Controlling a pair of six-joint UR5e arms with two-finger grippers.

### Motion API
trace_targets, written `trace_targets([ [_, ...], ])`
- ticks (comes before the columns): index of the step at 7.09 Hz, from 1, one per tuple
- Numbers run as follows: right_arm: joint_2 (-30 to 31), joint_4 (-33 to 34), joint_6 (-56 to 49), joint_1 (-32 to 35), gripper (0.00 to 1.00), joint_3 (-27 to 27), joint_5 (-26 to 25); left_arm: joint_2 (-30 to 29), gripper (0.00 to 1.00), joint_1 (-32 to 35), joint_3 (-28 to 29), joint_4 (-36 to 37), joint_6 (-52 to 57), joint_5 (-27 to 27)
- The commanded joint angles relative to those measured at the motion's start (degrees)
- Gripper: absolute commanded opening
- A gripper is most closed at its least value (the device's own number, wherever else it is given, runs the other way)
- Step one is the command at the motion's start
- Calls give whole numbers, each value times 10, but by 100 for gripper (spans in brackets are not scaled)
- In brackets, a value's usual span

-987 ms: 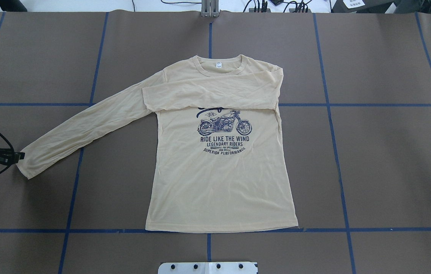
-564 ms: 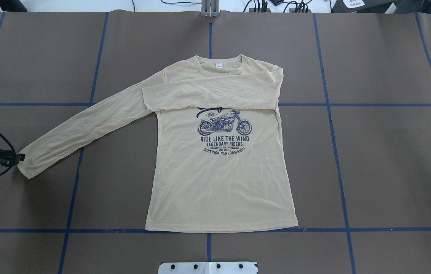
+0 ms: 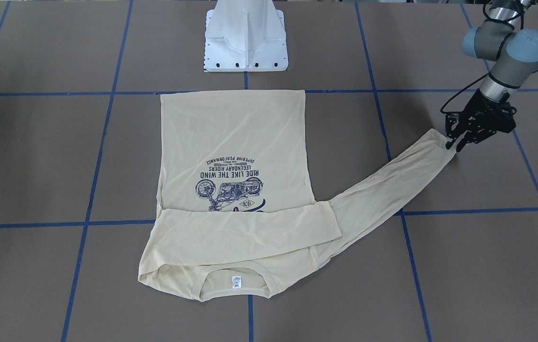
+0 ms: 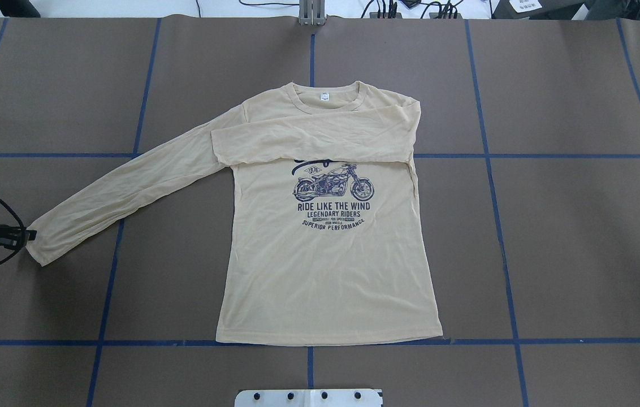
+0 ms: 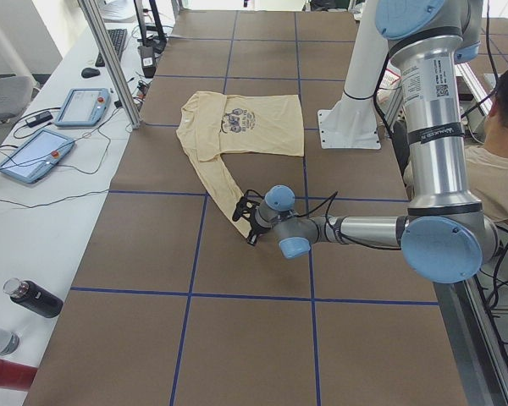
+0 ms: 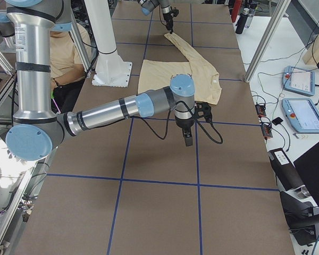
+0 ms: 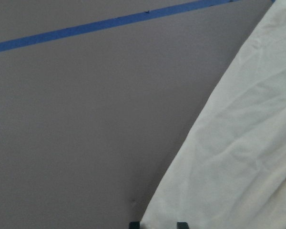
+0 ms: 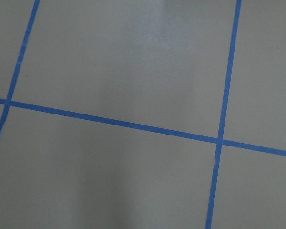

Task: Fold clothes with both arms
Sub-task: 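Grasp the other sleeve cuff with the left gripper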

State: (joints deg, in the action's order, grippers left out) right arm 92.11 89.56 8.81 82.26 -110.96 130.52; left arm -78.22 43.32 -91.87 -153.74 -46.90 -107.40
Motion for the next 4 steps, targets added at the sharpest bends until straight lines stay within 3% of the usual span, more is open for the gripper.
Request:
trace_targets([
  [1, 0, 0, 1, 0, 100, -1, 0, 1, 0, 0, -2, -8, 0, 0],
  [3, 0, 0, 1, 0, 100, -1, 0, 9, 0, 4, -31, -8, 1, -7],
  [4, -1, 0, 1, 0, 100, -1, 0, 11, 0, 12, -58, 4, 3, -41],
])
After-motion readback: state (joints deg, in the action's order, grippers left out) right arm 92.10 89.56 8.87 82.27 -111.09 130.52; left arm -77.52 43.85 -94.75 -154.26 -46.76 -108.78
